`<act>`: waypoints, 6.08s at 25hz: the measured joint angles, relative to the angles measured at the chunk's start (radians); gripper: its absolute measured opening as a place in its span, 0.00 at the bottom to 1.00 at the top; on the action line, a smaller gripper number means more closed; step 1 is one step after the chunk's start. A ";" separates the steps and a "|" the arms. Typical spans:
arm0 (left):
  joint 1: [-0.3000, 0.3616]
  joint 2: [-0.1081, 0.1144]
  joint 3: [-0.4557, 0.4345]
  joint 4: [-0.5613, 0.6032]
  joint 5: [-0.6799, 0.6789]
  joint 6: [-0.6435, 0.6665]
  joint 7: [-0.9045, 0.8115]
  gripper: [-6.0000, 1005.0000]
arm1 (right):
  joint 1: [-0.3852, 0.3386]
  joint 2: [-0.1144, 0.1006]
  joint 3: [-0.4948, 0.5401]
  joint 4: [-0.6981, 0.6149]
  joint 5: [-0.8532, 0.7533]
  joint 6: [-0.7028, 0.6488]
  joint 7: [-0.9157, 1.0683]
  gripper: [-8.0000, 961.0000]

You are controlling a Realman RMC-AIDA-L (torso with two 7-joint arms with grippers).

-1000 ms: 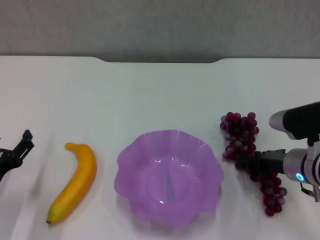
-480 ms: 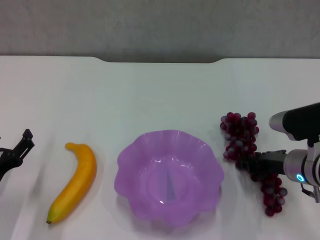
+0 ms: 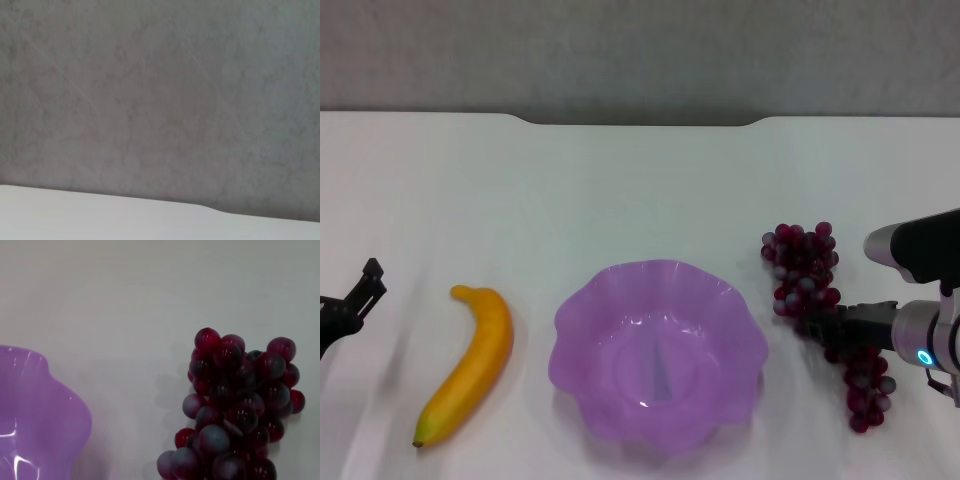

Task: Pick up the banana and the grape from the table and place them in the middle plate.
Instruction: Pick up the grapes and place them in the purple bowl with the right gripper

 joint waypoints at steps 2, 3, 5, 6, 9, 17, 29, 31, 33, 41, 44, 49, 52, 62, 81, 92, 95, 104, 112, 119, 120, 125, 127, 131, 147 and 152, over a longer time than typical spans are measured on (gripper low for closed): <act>0.002 0.000 0.000 0.000 0.000 0.000 0.000 0.90 | -0.002 0.001 -0.002 0.000 0.001 -0.008 0.000 0.44; 0.003 0.000 0.000 0.000 0.000 0.000 0.000 0.90 | -0.005 0.001 -0.003 0.000 0.001 -0.013 0.000 0.44; 0.004 0.000 0.000 0.000 0.000 0.000 0.000 0.90 | -0.012 0.001 -0.003 0.004 0.001 -0.021 0.000 0.44; 0.005 0.000 -0.001 0.000 0.000 0.000 0.000 0.90 | -0.014 0.001 -0.003 0.006 0.001 -0.024 0.000 0.44; 0.007 0.000 -0.002 0.000 0.000 0.000 0.000 0.90 | -0.016 0.001 -0.005 0.009 0.000 -0.031 0.000 0.44; 0.009 0.000 -0.002 0.000 0.000 0.000 0.000 0.90 | -0.027 0.001 -0.017 0.031 -0.002 -0.040 0.000 0.43; 0.010 0.000 -0.002 0.000 -0.001 0.000 0.000 0.90 | -0.069 0.001 -0.029 0.099 -0.005 -0.076 -0.010 0.26; 0.010 0.000 -0.002 0.000 -0.001 0.000 0.000 0.90 | -0.069 0.001 -0.029 0.099 -0.005 -0.076 -0.010 0.23; 0.010 0.000 -0.002 0.000 -0.001 0.000 0.000 0.90 | -0.069 0.001 -0.029 0.099 -0.005 -0.076 -0.010 0.21; 0.010 0.000 -0.002 0.000 -0.002 0.000 0.000 0.90 | -0.069 0.001 -0.030 0.105 -0.004 -0.076 -0.010 0.18; 0.010 0.000 -0.002 0.000 -0.002 0.000 0.000 0.90 | -0.079 0.001 -0.033 0.119 -0.004 -0.081 -0.021 0.18; 0.010 0.000 -0.003 0.000 -0.002 0.000 0.000 0.90 | -0.120 0.001 -0.045 0.180 -0.004 -0.111 -0.048 0.17; 0.010 0.000 -0.003 0.000 -0.002 0.000 0.000 0.90 | -0.143 0.001 -0.048 0.209 -0.004 -0.124 -0.066 0.17; 0.011 0.000 -0.004 0.000 -0.002 0.000 0.000 0.90 | -0.206 0.002 -0.056 0.311 -0.007 -0.164 -0.116 0.17; 0.014 0.000 -0.005 0.000 -0.003 -0.002 0.000 0.90 | -0.254 -0.001 -0.008 0.604 -0.073 -0.045 -0.169 0.16; 0.011 0.000 -0.002 -0.010 -0.003 -0.002 0.000 0.90 | -0.096 0.002 -0.091 0.545 -0.057 -0.002 -0.161 0.16; 0.008 0.000 0.000 -0.014 -0.003 -0.002 0.000 0.90 | -0.064 0.003 -0.116 0.533 -0.044 -0.006 -0.159 0.16; 0.006 0.000 -0.002 -0.014 -0.003 -0.003 0.000 0.90 | 0.002 0.004 -0.186 0.494 -0.004 -0.019 -0.158 0.16; 0.007 0.000 -0.005 -0.014 -0.003 -0.003 0.000 0.90 | 0.026 0.004 -0.236 0.486 0.020 -0.022 -0.159 0.16; 0.011 0.000 -0.005 -0.014 -0.003 -0.003 0.000 0.90 | 0.015 0.004 -0.273 0.420 0.049 -0.055 -0.159 0.15; 0.011 0.000 -0.005 -0.014 -0.004 -0.003 0.000 0.90 | 0.015 0.004 -0.289 0.411 0.056 -0.067 -0.160 0.15; 0.011 0.001 -0.005 -0.014 -0.015 -0.003 0.000 0.90 | 0.015 0.004 -0.353 0.377 0.047 -0.125 -0.164 0.15; 0.009 0.001 -0.005 -0.013 -0.015 -0.003 0.000 0.90 | 0.015 0.004 -0.357 0.362 0.050 -0.134 -0.164 0.15; 0.005 0.001 -0.002 -0.012 -0.015 -0.001 0.000 0.90 | 0.015 0.004 -0.374 0.340 0.051 -0.159 -0.164 0.15; 0.003 0.002 0.000 -0.014 -0.015 -0.001 0.000 0.90 | 0.024 0.004 -0.447 0.237 0.045 -0.312 -0.166 0.32; 0.004 0.002 0.003 -0.014 -0.015 -0.001 -0.001 0.90 | 0.017 0.004 -0.471 0.272 0.045 -0.350 -0.167 0.48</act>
